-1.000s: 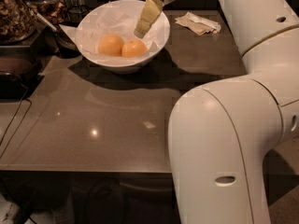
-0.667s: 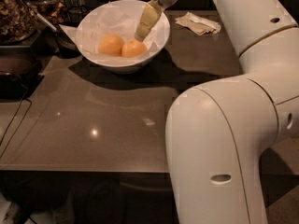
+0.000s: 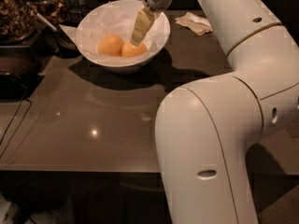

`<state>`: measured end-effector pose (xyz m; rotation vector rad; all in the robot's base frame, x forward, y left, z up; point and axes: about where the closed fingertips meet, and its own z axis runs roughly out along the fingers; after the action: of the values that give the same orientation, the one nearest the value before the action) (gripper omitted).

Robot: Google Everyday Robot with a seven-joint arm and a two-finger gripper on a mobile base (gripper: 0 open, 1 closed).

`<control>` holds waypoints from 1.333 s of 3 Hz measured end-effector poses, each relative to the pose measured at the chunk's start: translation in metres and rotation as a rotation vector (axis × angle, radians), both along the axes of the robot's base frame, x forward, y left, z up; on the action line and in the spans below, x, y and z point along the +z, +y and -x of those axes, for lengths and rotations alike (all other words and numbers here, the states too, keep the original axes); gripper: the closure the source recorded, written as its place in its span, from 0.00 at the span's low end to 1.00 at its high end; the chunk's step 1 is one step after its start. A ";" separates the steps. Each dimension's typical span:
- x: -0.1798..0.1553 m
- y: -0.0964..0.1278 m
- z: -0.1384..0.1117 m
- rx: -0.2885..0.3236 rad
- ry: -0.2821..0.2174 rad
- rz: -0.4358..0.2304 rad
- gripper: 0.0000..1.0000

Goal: Pick orange from white bowl

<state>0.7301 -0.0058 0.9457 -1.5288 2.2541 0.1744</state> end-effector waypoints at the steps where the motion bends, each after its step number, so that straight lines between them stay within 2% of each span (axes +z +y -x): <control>1: -0.009 0.003 -0.003 -0.008 0.016 0.011 0.24; 4: -0.037 0.014 -0.005 -0.020 0.078 0.025 0.33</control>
Offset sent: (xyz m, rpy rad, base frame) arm -0.0036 -0.0010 -0.0279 -0.0460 0.1066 -0.0265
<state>0.7351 0.0086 0.9090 -1.5367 2.3398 0.2040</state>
